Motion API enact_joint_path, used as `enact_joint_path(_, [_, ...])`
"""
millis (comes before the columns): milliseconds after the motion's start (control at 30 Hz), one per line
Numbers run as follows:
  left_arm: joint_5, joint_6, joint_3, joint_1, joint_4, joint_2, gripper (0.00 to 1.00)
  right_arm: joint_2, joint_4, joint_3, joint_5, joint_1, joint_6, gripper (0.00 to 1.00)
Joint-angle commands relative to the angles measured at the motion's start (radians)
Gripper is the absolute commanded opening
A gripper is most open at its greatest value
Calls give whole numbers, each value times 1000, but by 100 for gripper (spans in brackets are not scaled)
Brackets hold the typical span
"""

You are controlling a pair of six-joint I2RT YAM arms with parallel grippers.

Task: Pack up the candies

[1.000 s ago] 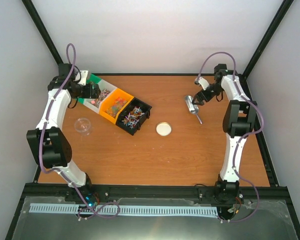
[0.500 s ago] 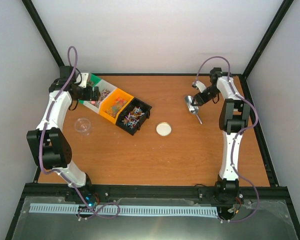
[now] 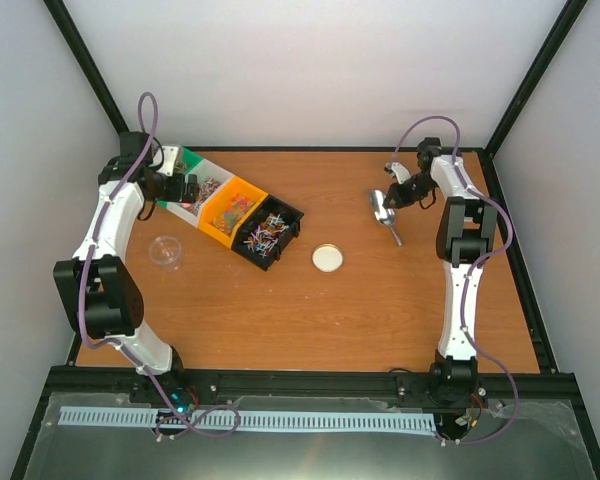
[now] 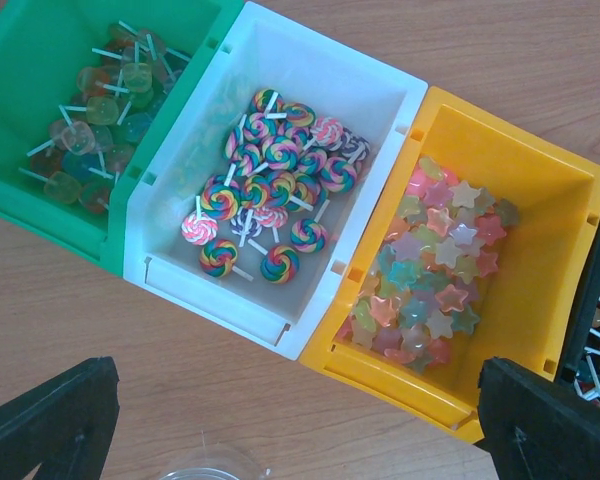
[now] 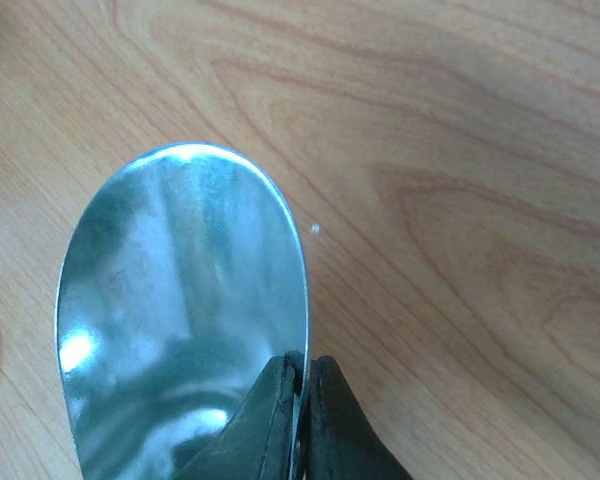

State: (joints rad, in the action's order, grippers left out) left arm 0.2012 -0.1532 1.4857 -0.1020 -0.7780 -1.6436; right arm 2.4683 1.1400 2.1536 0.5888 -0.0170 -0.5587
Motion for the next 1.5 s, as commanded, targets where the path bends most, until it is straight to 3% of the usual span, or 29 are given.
enact_joint_path(0, [-17,-37,40,10,0,25,100,-36,-56,-3,40,8,148,3])
enact_joint_path(267, [7,-72,161,21,-32,-18,100,-198,-192,-86,9,9,459,3])
enact_joint_path(533, [76,-87,310,71,-14,-34,100,-337,-275,-111,-48,1,661,3])
enact_joint_path(733, [-1,-153,317,250,54,-12,100,-598,-617,-389,-167,5,935,3])
enact_joint_path(967, [-48,-200,149,517,265,48,100,-601,-375,-350,-247,26,1271,3])
enact_joint_path(1100, [0,-203,107,658,343,33,100,-666,-377,-455,-251,31,1395,3])
enact_joint_path(1200, [55,-184,103,740,384,-2,98,-705,-359,-507,-242,43,1446,3])
enact_joint_path(1467, [-19,-180,135,901,461,-146,89,-720,-320,-537,-244,70,1451,3])
